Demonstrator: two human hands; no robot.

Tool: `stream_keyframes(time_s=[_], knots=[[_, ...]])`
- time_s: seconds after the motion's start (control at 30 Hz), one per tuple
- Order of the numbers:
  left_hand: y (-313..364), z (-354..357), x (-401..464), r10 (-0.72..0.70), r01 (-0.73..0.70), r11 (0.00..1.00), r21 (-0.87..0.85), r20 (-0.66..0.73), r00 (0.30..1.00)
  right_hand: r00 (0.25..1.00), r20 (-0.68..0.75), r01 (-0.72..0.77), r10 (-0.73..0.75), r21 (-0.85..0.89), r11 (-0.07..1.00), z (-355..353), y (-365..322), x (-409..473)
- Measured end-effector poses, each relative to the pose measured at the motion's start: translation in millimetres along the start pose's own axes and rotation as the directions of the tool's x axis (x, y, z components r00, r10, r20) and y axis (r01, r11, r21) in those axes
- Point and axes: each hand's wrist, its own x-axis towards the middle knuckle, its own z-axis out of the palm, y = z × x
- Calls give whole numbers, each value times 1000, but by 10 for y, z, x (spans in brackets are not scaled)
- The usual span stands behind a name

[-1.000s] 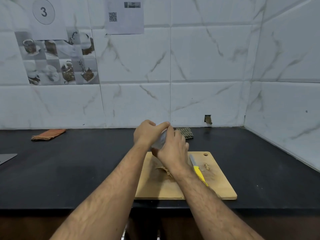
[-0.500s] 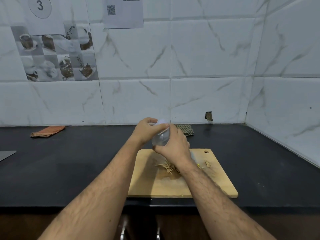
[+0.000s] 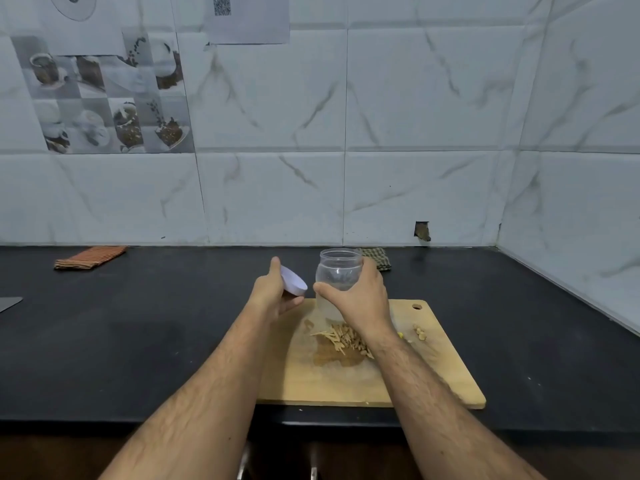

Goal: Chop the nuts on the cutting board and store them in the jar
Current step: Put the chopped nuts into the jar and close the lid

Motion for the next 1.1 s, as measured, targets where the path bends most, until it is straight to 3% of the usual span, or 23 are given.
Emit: stream_keyframes(time_s=[0.23,0.4,0.5,0.77,0.93,1.1], knots=[[-156,-56,196,48,-13,972,233,-144,988,999,37,3,-5,46,999,157,24,39],[-161,-147,163,133,5,865,502,-238,962,994,104,11,-15,40,999,242,-30,-7],[-133,-232,104,140,-1,877,480,-253,957,988,152,14,-16,16,1000,290,-75,-56],[-219,-399,-381,252,-190,956,224,-295,922,960,274,60,-55,-10,998,372,-242,-312],[-289,-472,-754,404,-295,890,349,-301,864,954,296,66,-52,-38,997,408,-299,-508],[-404,-466,-981,452,-323,859,399,-293,842,962,271,61,-41,-65,996,416,-297,-613]])
